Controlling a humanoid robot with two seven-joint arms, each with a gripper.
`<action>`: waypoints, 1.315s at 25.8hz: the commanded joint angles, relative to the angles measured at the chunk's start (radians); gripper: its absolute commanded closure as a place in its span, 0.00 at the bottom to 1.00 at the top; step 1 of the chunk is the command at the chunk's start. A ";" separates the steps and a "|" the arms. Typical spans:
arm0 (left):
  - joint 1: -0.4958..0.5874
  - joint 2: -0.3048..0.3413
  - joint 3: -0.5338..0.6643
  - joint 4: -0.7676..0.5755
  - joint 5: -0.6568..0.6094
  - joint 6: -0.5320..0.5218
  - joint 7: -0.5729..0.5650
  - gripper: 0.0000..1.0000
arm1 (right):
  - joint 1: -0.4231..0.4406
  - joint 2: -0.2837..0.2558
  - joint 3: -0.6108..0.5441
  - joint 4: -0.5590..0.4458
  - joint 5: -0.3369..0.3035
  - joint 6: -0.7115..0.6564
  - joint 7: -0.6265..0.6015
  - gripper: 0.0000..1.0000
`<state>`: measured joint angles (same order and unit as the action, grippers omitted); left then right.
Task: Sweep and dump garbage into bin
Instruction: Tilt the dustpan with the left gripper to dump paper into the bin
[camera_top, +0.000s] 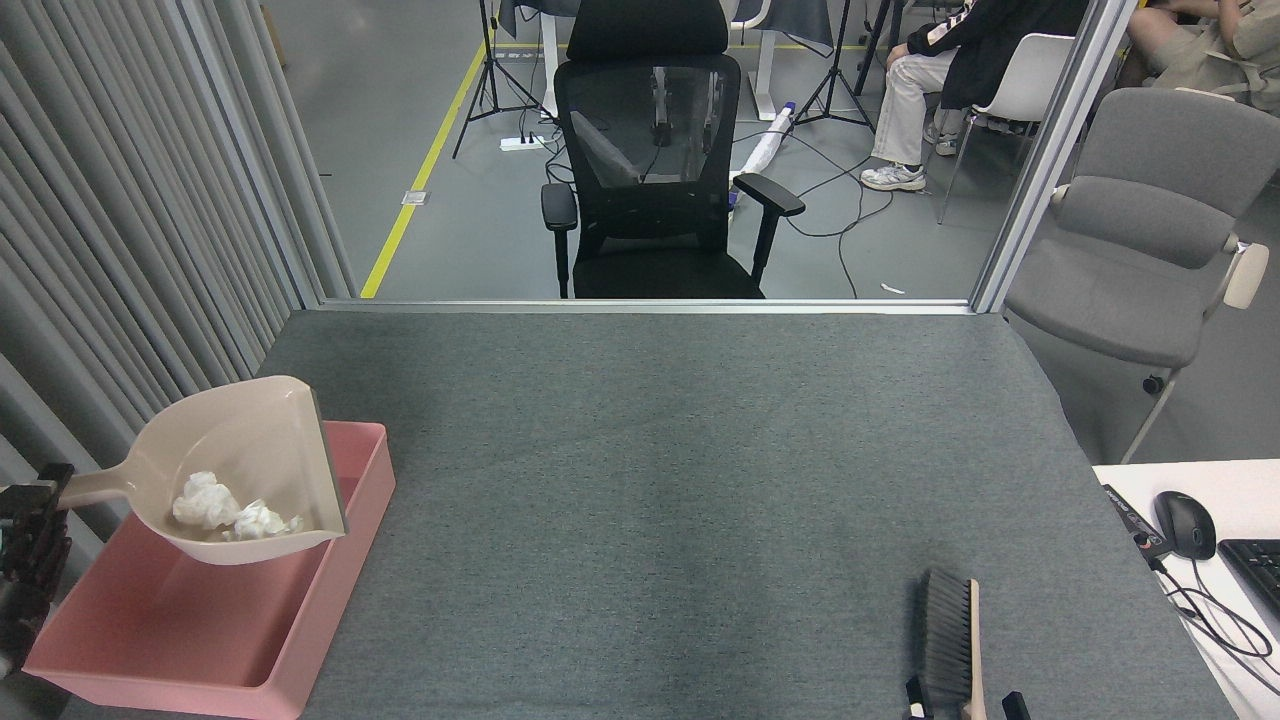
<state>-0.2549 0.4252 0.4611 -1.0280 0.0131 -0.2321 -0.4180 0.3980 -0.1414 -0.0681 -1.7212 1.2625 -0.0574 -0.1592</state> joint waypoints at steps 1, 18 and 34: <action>-0.017 0.050 0.002 0.069 0.001 -0.047 -0.001 0.85 | -0.002 0.002 0.004 0.000 0.000 0.001 0.001 0.00; -0.060 0.185 -0.004 0.244 -0.107 -0.248 0.001 0.86 | -0.002 0.014 0.005 0.000 0.000 0.004 0.001 0.00; -0.152 0.187 -0.004 0.207 -0.426 -0.332 0.007 0.89 | 0.004 0.020 0.005 0.000 0.000 0.002 0.018 0.00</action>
<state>-0.3805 0.6095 0.4573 -0.8271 -0.3670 -0.5631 -0.4110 0.4018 -0.1212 -0.0629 -1.7212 1.2625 -0.0546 -0.1414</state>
